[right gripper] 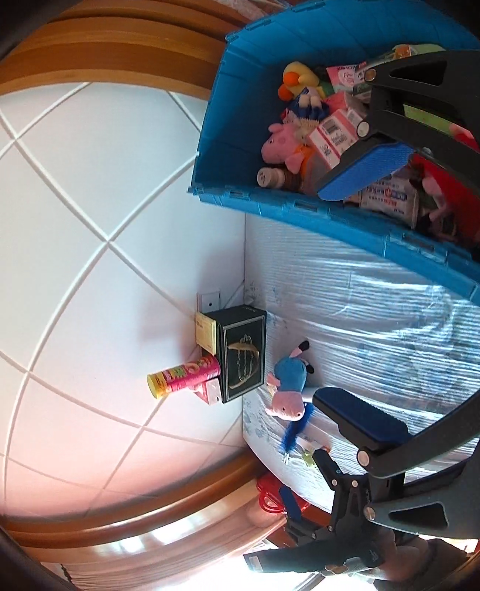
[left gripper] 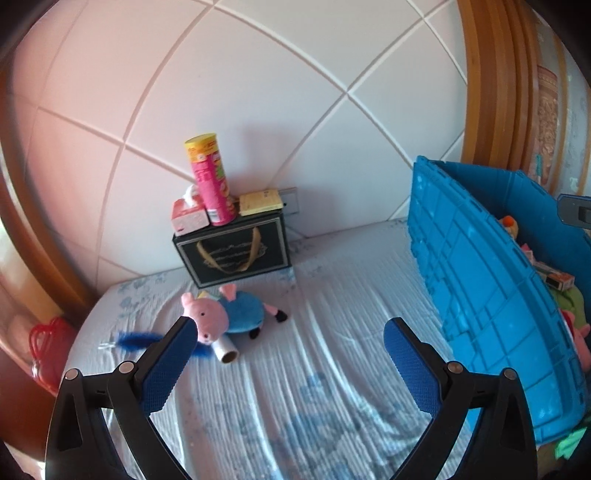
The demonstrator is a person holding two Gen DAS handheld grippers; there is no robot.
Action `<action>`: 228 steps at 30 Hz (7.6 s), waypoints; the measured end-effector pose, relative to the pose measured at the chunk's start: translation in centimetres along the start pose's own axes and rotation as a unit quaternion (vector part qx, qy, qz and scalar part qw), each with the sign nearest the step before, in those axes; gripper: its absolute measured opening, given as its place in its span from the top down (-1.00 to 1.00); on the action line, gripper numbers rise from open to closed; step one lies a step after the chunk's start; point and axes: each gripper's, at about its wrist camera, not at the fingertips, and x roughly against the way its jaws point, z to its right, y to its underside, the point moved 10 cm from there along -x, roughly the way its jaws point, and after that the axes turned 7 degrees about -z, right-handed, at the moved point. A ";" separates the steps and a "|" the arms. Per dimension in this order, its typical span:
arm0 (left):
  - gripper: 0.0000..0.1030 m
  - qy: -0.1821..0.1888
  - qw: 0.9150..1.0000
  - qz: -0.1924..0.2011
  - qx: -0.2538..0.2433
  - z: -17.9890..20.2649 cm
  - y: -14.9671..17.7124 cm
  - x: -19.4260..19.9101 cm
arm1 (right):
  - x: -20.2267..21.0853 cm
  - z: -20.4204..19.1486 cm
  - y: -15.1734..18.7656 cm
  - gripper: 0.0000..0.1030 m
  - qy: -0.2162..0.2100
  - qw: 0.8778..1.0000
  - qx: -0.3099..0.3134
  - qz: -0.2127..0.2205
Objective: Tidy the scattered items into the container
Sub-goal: 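Move both tools back toward the items on the bed, then grasp the green one-eyed plush with the left tool while the right tool grasps the white paper roll, then lift the green plush with the left tool while the right tool lifts the paper roll, then carry the green plush with the left tool while the right tool carries the roll and brush over the crate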
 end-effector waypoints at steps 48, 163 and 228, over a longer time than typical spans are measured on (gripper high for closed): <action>-0.64 -0.013 0.988 -0.115 0.100 -39.6 20.4 -30.4 | -48.0 -26.7 8.1 -0.91 0.008 0.983 0.105 -0.152; -0.14 0.022 0.995 0.090 0.047 -15.1 3.7 11.0 | 11.9 -16.2 -1.1 0.16 -0.065 0.986 0.062 0.138; -0.14 0.226 0.948 0.146 -0.169 35.6 -16.6 14.4 | 31.0 21.4 -5.6 0.16 0.123 0.972 -0.049 0.196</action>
